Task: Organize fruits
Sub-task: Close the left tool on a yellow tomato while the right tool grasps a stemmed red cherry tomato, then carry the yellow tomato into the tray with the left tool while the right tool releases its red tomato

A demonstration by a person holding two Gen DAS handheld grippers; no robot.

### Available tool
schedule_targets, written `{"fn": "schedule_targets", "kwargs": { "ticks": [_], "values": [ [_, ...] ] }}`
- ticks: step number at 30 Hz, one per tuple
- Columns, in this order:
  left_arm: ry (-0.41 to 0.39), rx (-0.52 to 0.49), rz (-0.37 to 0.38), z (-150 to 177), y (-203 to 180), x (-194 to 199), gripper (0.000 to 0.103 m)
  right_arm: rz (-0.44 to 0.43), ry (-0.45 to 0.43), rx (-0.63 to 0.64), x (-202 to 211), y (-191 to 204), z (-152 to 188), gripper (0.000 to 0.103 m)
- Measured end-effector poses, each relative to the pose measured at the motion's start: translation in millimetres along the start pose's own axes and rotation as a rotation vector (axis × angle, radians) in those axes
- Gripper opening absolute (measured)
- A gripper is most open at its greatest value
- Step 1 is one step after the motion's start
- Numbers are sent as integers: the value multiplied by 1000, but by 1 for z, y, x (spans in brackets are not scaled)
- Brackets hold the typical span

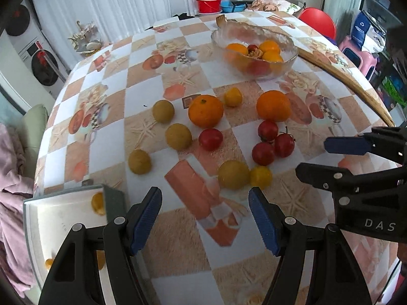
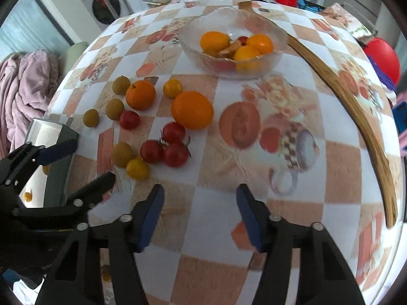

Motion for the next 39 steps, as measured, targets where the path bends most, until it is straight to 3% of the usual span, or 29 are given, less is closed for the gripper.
{"fn": "schedule_targets", "kwargs": {
  "ticks": [6, 9, 11, 15, 17, 27, 39],
  "values": [
    [6, -20, 14, -7, -5, -12, 72, -55, -18, 52, -11, 3, -22, 55],
    [9, -30, 20, -12, -10, -17, 72, -71, -21, 75, -15, 5, -29, 49],
    [12, -34, 23, -14, -15, -20, 70, -90, -15, 69, -15, 5, -32, 25],
    [13, -35, 54, -16, -24, -21, 47, -102, -5, 38, -13, -2, -28, 24],
    [22, -39, 90, -15, -30, -19, 30, -114, -6, 4, -9, -8, -24, 24],
    [76, 85, 142, 3, -20, 5, 30, -131, -8, -106, 18, -19, 4, 24],
    [89, 202, 28, 29, 12, 78, 30, -149, 14, -28, 71, 13, 24, 24]
  ]
}}
Point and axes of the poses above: each gripper's, at about its wrist camera, not at the fingertips, and x roughly against the way its jaws point, y to its left, z to its underside, the point moved 8 cm from there along -x, roughly the way its jaws point, and after that the axes turned 11 degrees about x, right-handed, at the moved point
